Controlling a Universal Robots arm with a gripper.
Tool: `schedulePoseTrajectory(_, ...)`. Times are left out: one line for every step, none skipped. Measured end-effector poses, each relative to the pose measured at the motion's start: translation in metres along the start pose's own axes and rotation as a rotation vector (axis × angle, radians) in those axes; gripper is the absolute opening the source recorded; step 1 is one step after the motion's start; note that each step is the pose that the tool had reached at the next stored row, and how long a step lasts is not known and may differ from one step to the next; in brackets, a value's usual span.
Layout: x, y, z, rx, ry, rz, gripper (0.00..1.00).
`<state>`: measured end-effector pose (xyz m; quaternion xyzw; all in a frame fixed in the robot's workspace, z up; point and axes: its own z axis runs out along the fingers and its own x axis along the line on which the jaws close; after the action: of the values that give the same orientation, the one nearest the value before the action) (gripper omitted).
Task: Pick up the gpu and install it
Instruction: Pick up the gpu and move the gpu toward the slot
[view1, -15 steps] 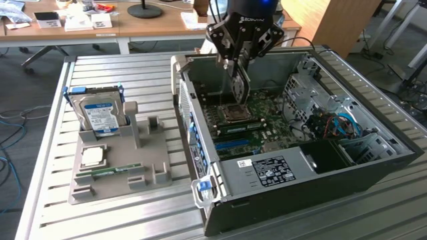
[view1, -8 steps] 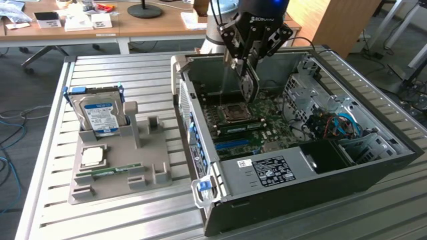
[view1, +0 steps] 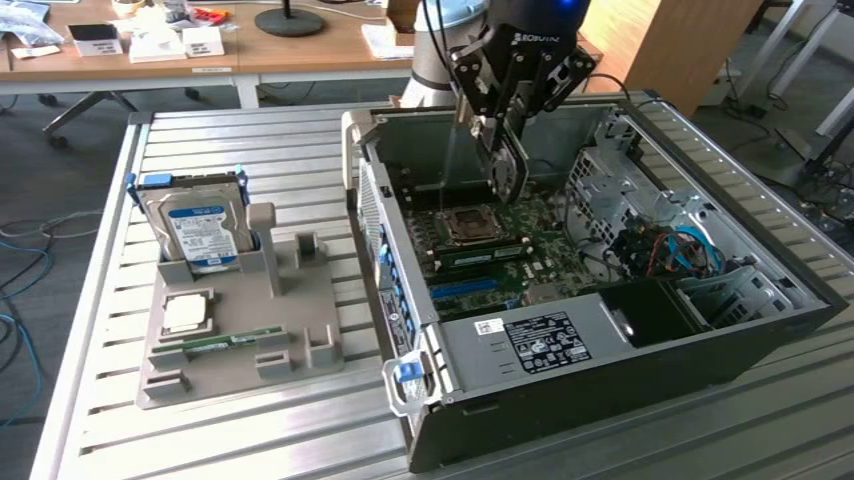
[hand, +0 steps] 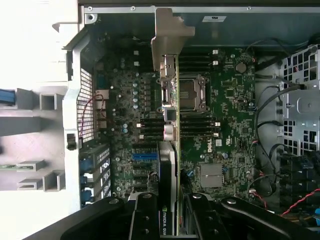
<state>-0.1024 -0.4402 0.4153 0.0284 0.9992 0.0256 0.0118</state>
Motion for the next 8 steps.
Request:
schedulePoseTrajectory(0.0, 0.0, 0.0, 0.0, 0.0001, 0.0, 0.27)
schedulePoseTrajectory(0.0, 0.0, 0.0, 0.0, 0.0, 0.0, 0.27)
schedulePoseTrajectory(0.0, 0.0, 0.0, 0.0, 0.0, 0.0, 0.27)
schedulePoseTrajectory(-0.001, 0.0001, 0.0001, -0.0001, 0.0, 0.0, 0.27)
schedulePoseTrajectory(-0.002, 0.0002, 0.0001, 0.0, 0.0, 0.0, 0.27)
schedulePoseTrajectory(-0.005, 0.0003, 0.0001, 0.0, 0.0001, 0.0, 0.27)
schedulePoseTrajectory(-0.014, 0.0008, 0.0004, 0.0, 0.0, 0.0, 0.27)
schedulePoseTrajectory(-0.021, 0.0012, 0.0006, 0.0, 0.0, 0.0, 0.27)
